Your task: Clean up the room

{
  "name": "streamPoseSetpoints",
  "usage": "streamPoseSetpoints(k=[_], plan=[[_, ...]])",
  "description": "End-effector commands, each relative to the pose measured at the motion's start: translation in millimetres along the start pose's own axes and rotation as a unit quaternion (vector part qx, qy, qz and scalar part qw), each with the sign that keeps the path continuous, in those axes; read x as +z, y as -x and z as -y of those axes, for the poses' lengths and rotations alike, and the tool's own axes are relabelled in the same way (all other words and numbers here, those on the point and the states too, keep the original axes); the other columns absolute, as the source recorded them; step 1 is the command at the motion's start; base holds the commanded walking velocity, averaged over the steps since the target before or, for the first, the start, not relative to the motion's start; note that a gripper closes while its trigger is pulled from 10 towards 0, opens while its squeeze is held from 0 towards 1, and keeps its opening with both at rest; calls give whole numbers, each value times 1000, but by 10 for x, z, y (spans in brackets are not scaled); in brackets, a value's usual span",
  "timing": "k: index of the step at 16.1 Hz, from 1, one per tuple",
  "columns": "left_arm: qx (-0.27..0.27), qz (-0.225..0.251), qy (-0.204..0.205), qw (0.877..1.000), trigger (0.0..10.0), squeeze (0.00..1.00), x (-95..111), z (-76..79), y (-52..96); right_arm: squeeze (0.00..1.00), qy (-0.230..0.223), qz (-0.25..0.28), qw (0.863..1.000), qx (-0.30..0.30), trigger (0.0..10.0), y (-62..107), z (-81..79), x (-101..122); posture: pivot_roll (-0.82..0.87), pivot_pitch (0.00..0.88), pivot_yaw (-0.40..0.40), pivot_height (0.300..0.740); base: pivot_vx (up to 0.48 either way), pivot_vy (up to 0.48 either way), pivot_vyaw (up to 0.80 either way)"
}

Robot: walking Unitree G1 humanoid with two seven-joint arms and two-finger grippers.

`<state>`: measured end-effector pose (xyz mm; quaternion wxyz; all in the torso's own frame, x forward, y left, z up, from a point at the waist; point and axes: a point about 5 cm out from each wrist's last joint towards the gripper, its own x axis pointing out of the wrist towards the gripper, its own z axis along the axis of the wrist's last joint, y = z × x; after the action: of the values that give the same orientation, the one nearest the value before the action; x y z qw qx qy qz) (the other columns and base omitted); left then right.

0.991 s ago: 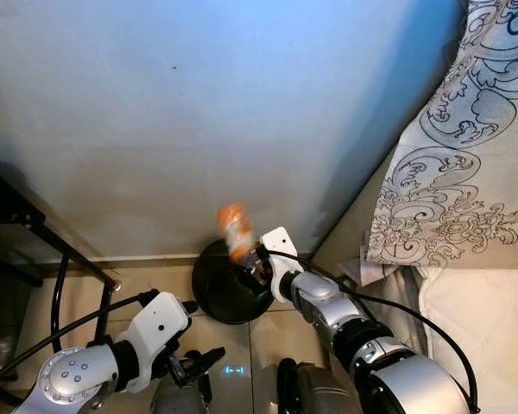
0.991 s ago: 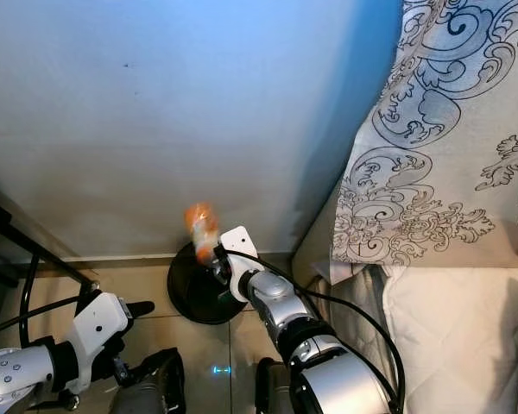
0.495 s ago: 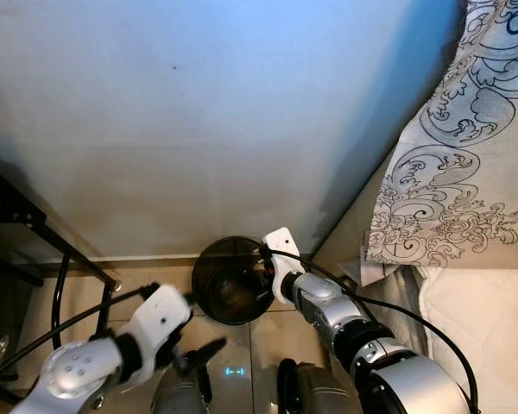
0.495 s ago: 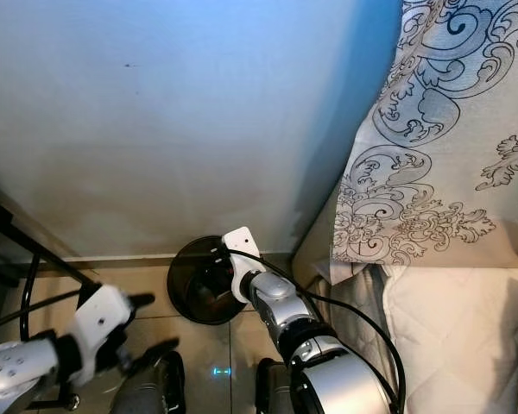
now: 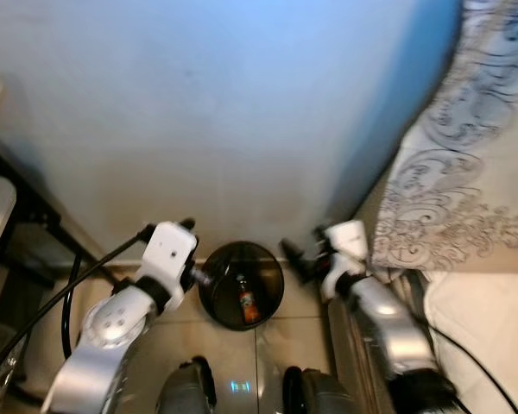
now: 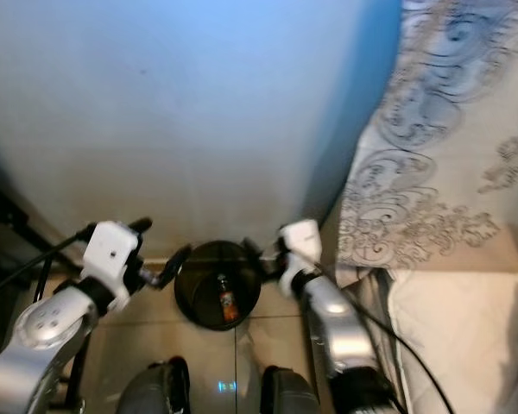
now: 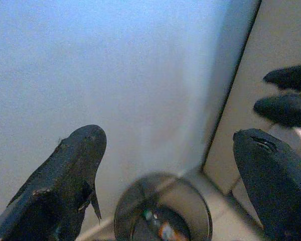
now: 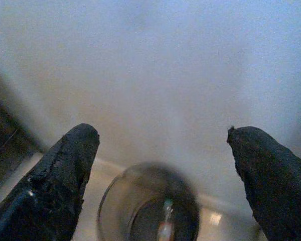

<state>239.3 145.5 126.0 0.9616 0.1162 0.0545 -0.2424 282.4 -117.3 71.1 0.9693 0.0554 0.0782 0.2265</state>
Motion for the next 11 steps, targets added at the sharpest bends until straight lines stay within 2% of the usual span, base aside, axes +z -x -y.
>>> streamPoseSetpoints(k=[1,2,3,5,8,9,11], plan=[[-1,-4,-5,1000,10000,0,-28,55,-21,0,-7,38,999,-13,10000,28,12,169,-7,108,-17,740,0,0,0],[2,12,5,1000,10000,0,33,106,-101,0,-30,78,995,-46,10000,97,47,362,-19,86,-8,740,0,0,0],[0,25,9,1000,10000,0,84,160,-158,0,-41,91,993,-62,10000,180,42,492,-24,79,-6,740,0,0,-800],[0,34,1,999,10000,0,131,204,-201,0,-31,86,993,-75,10000,307,18,556,-36,53,-1,740,0,0,-800],[19,44,1,999,10000,0,190,161,-205,0,-21,72,993,-94,10000,424,8,515,-30,37,-9,740,0,0,-792],[27,44,6,999,10000,0,196,134,-190,0,-43,53,993,-98,10000,476,-32,490,-25,30,-13,740,0,0,-775],[35,35,17,999,10000,0,180,107,-164,0,-46,49,994,-88,10000,511,-82,496,-24,24,-15,740,0,0,-772]])
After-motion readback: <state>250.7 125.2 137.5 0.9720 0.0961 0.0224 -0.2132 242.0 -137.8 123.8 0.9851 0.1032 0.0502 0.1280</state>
